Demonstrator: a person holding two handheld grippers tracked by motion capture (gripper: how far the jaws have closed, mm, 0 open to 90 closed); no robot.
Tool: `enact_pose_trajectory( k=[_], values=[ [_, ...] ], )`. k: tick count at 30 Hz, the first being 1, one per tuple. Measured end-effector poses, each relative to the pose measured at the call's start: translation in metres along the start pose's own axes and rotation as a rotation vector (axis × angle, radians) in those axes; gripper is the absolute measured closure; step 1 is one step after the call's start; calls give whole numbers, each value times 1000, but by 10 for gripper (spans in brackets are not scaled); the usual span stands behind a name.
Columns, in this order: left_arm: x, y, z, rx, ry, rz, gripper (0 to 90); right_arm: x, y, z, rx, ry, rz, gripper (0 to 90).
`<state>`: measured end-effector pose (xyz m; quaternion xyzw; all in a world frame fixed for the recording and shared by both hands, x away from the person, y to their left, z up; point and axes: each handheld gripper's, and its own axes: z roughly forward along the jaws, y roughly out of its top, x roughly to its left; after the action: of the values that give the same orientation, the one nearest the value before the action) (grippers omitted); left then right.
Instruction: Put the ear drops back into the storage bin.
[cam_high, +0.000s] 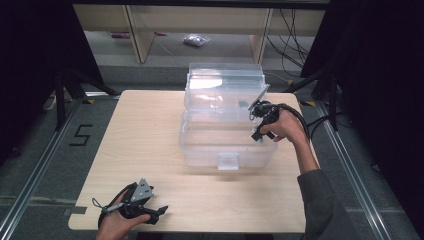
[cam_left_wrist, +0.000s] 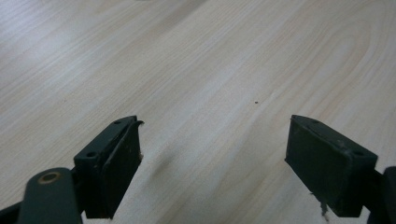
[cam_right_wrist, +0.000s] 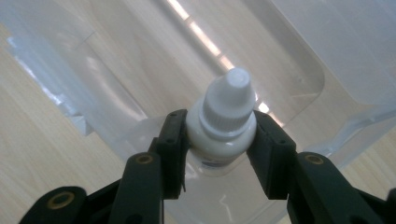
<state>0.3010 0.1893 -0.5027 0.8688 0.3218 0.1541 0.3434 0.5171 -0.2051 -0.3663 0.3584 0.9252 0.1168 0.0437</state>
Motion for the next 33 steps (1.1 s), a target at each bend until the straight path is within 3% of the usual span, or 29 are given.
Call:
enact_pose_trajectory(
  k=[8,11,15,17,19,21,22,23,25,33],
  values=[
    [0,0,0,0,-2,-6,175,-8,0,22,29,6,33,602],
    [1,0,-1,17,-9,19,175,-9,0,26,31,17,41,601],
    [0,0,0,0,-2,-5,175,-12,-1,37,49,25,59,601],
    [2,0,-1,20,-8,30,175,-13,-1,41,47,15,41,601],
    [0,0,1,-1,-1,-6,175,-12,-2,43,69,23,84,601],
    [-1,0,1,-3,-7,-9,175,-13,-2,48,70,28,78,601],
    [1,0,-1,15,-10,14,175,-13,-1,50,81,29,80,601],
    [0,0,-1,10,-10,8,175,-13,-1,51,89,23,99,601],
    [1,0,-1,14,-8,25,175,-14,-1,55,87,32,92,601],
    [0,0,0,0,-2,-5,175,-16,-1,62,109,29,91,601]
  ],
)
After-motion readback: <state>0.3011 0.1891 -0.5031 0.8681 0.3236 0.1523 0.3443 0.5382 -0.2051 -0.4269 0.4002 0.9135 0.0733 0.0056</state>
